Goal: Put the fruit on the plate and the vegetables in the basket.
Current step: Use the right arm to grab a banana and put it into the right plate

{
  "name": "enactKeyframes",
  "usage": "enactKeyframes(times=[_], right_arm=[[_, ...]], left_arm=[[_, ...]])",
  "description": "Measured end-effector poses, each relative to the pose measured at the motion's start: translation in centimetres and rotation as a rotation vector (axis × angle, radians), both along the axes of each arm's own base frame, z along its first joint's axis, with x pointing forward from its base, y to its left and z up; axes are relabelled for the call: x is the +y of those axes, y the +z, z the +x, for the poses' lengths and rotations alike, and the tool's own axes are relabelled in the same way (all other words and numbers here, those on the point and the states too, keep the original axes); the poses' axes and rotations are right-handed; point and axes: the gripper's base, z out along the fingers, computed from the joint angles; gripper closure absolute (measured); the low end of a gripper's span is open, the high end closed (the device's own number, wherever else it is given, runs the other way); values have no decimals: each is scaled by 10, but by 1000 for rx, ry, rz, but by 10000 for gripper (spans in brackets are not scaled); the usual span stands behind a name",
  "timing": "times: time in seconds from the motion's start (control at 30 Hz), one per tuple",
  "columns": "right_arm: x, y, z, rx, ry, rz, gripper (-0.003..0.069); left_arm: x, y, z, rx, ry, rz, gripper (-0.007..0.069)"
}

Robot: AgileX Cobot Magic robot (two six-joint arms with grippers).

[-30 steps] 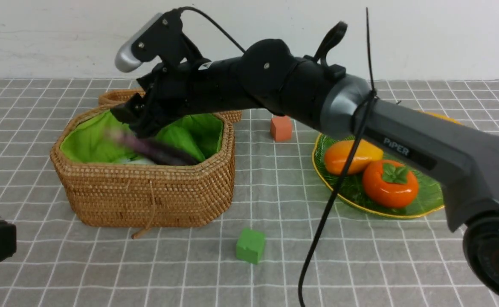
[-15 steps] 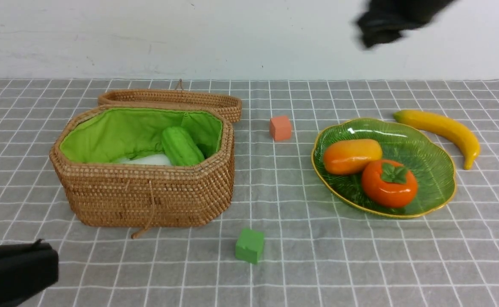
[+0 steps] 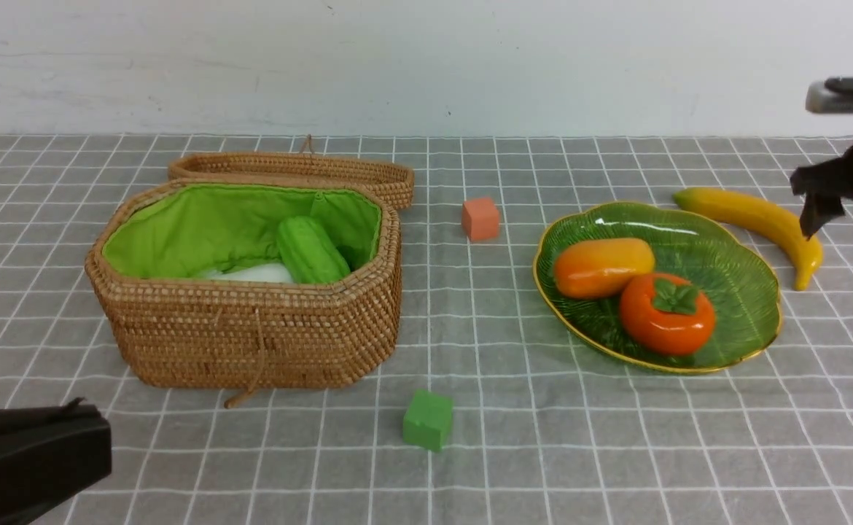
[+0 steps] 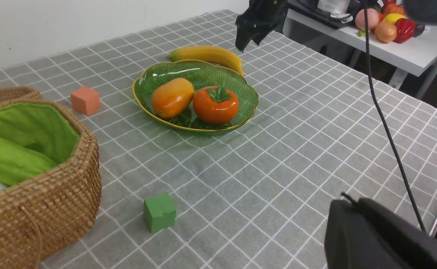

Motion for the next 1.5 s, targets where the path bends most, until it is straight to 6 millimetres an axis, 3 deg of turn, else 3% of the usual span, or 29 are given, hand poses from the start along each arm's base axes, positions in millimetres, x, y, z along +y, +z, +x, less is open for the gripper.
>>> enactKeyframes(times=[0.33,0.43,0.6,0.7,0.8,0.87,0.9,0.93,1.03,1.07,1.13,1.17,1.23,1.33,1.5], right_arm=[[-4,-50,21,-59,28,39,131],[-4,-62,24,-51,48,46,186],[-4,-66,24,-48,60,44,363],[-4,-67,24,-41,56,45,360],[-3,-57,19,-14,10,71,360],[-3,-43,14,-8,-20,82,360],[-2,-26,9,-10,-41,88,360],[-2,-26,9,-10,-41,88,360],[6,47,-21,-51,-89,133,360],[6,45,-22,-42,-89,136,360],[15,68,-39,-55,-93,158,360],[30,78,-60,-31,-105,194,360],[42,75,-72,-3,-105,210,360],[66,52,-84,51,-126,240,360],[91,19,-79,94,-151,250,360]], left_arm=[[0,0,0,-1,1,0,619],[0,0,0,-2,1,0,618],[0,0,0,-2,1,0,618],[0,0,0,-2,1,0,618],[0,0,0,-2,1,0,618],[0,0,0,-2,1,0,617],[0,0,0,-2,1,0,617],[0,0,0,-2,1,0,617],[0,0,0,-2,1,0,610],[0,0,0,-2,1,0,610],[0,0,0,-2,1,0,609],[0,0,0,-2,1,0,607],[0,0,0,-2,1,0,606],[0,0,0,-3,1,1,604],[0,0,0,-6,3,4,600]])
